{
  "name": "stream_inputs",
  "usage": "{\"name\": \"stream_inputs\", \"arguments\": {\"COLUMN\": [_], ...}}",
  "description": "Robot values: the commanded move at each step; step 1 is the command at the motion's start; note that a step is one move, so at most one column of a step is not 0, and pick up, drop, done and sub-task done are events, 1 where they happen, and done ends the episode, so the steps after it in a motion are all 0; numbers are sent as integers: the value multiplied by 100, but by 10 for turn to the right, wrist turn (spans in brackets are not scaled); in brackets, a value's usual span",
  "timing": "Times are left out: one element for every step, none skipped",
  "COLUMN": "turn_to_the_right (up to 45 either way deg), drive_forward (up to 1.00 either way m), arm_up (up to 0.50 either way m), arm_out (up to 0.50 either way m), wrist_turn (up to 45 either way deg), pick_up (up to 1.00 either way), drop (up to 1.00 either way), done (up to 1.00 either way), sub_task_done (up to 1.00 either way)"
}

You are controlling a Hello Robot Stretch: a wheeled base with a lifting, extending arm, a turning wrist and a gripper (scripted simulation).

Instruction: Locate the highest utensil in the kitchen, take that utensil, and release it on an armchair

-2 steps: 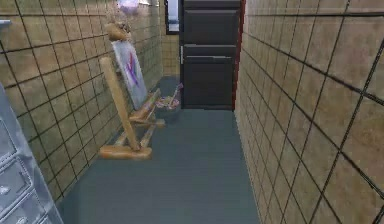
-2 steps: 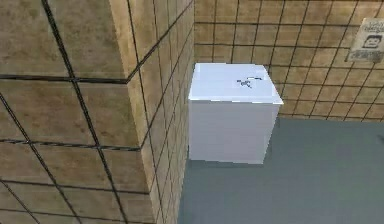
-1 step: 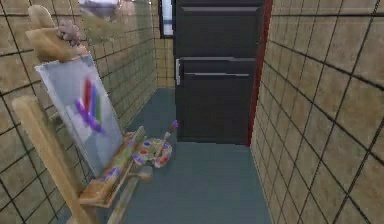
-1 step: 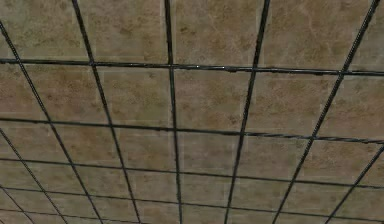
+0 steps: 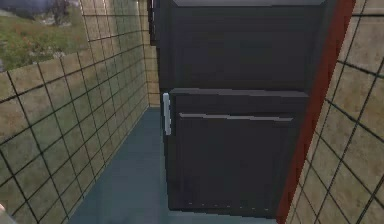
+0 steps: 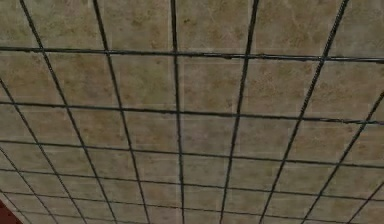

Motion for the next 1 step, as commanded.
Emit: {"name": "stream_inputs", "arguments": {"turn_to_the_right": [-30], "drive_forward": [0], "arm_up": [0], "arm_out": [0], "wrist_turn": [0], "pick_up": [0], "drop": [0], "done": [0], "sub_task_done": [0]}}
